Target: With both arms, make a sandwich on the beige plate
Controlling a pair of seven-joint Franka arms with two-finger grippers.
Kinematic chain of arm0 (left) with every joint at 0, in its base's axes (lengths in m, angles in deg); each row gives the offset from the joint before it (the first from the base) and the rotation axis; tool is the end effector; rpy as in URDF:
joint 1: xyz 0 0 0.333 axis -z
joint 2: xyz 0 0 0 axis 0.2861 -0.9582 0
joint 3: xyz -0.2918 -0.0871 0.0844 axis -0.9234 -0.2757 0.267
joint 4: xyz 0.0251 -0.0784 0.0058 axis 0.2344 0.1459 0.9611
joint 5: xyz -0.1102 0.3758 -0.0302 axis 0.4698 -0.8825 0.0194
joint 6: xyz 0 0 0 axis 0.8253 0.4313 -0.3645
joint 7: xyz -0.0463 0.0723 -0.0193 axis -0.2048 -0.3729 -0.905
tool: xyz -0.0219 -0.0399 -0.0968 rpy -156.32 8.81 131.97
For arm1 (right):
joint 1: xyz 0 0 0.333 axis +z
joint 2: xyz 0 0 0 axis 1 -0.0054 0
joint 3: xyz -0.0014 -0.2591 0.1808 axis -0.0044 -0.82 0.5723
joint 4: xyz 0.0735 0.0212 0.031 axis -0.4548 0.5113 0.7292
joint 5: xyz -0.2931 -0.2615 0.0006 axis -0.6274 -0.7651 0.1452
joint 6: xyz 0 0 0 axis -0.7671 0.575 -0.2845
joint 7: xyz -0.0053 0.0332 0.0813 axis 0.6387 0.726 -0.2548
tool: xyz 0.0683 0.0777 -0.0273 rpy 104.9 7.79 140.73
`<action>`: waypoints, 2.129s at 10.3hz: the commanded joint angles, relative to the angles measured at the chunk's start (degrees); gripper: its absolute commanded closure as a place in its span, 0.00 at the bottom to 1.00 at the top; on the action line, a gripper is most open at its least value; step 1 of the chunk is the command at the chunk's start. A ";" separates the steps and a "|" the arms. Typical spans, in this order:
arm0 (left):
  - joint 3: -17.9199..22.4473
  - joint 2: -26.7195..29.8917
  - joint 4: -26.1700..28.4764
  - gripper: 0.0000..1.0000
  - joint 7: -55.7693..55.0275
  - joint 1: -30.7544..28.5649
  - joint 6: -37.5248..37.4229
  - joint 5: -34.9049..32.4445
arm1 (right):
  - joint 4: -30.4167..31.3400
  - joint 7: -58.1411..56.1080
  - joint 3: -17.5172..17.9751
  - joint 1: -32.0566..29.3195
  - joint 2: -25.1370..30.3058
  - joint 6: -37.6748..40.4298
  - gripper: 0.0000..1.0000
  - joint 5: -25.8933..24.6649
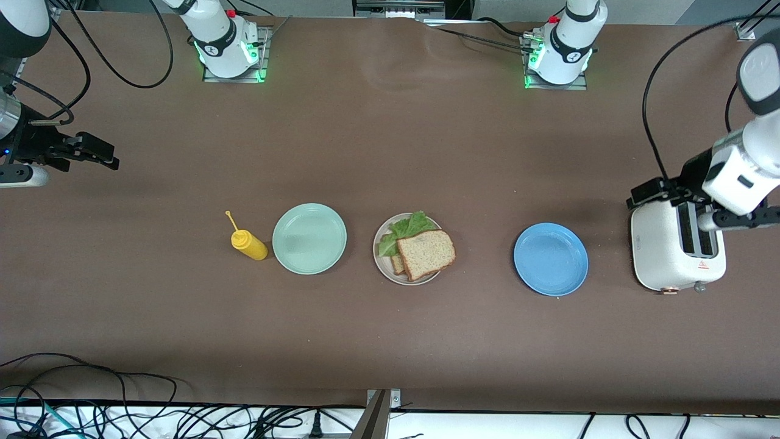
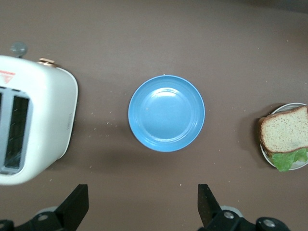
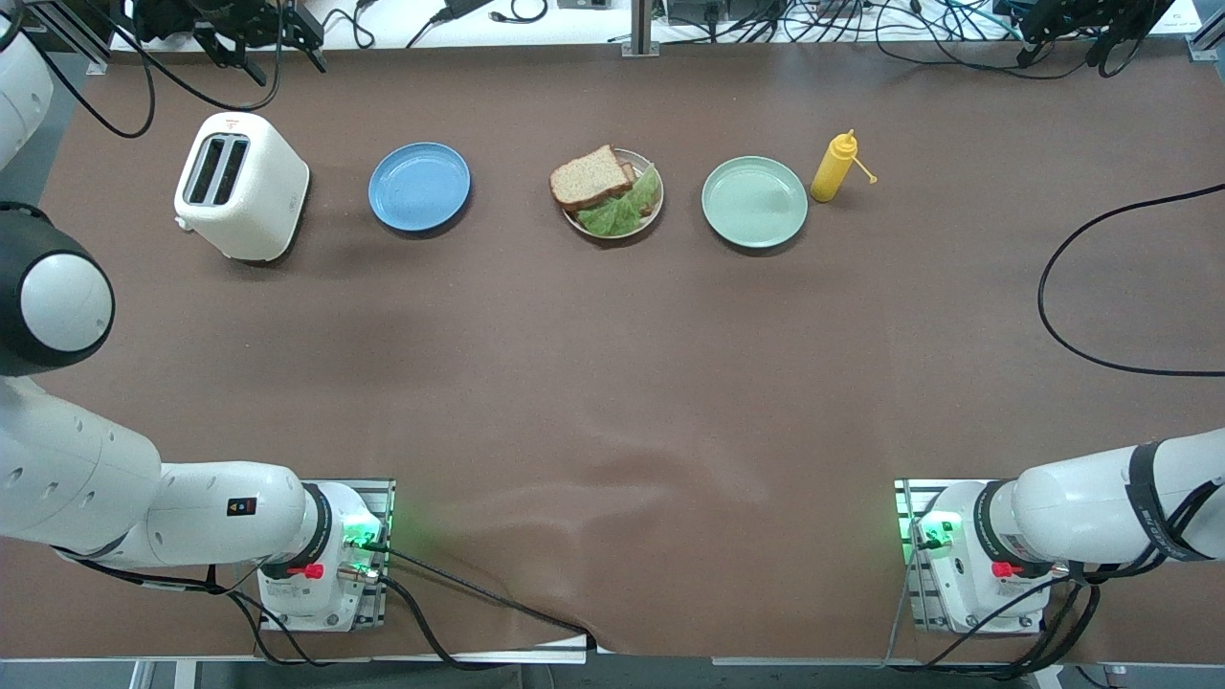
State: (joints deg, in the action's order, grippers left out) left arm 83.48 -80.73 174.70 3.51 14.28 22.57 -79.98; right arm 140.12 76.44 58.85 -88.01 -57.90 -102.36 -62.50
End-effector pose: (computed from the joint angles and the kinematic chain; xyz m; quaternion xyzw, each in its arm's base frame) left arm 0.5943 -0.0063 0.5330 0.9970 0.0637 -0.0150 0.0412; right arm 0.5723 -0.0186 0.5588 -0.9995 -0.0180 0.0233 0.0144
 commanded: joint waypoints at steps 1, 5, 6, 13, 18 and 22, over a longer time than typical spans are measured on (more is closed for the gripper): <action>0.41 1.82 -4.82 0.00 -1.40 2.08 -9.38 -6.02 | 0.09 -0.50 -0.30 0.16 0.18 -0.05 0.00 0.42; 0.85 3.84 -7.66 0.00 1.22 3.67 -18.28 -5.95 | 0.18 -0.42 -0.21 0.25 0.18 -1.72 0.00 -0.37; 1.81 3.93 -10.01 0.00 1.76 3.76 -19.79 -6.21 | 0.09 -0.42 -0.21 0.25 0.09 -1.98 0.00 -0.37; 3.05 4.28 -12.14 0.00 5.43 4.72 -24.54 -6.56 | 0.09 -0.42 -0.21 0.25 0.09 -1.63 0.00 -0.20; 4.81 4.19 -13.71 0.00 8.71 4.63 -24.99 -5.51 | 0.09 -0.50 -0.30 0.16 -0.09 -1.99 0.00 -0.37; 4.55 3.67 -15.75 0.00 8.45 4.72 -24.29 -4.72 | -0.08 -0.50 -0.30 0.16 -0.17 -1.99 0.00 -0.37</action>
State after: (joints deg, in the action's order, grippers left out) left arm 87.91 -76.61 160.29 11.03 18.59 -1.22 -84.39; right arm 140.12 76.44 58.83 -88.01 -58.24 -104.03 -62.56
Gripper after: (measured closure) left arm 0.000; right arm 0.000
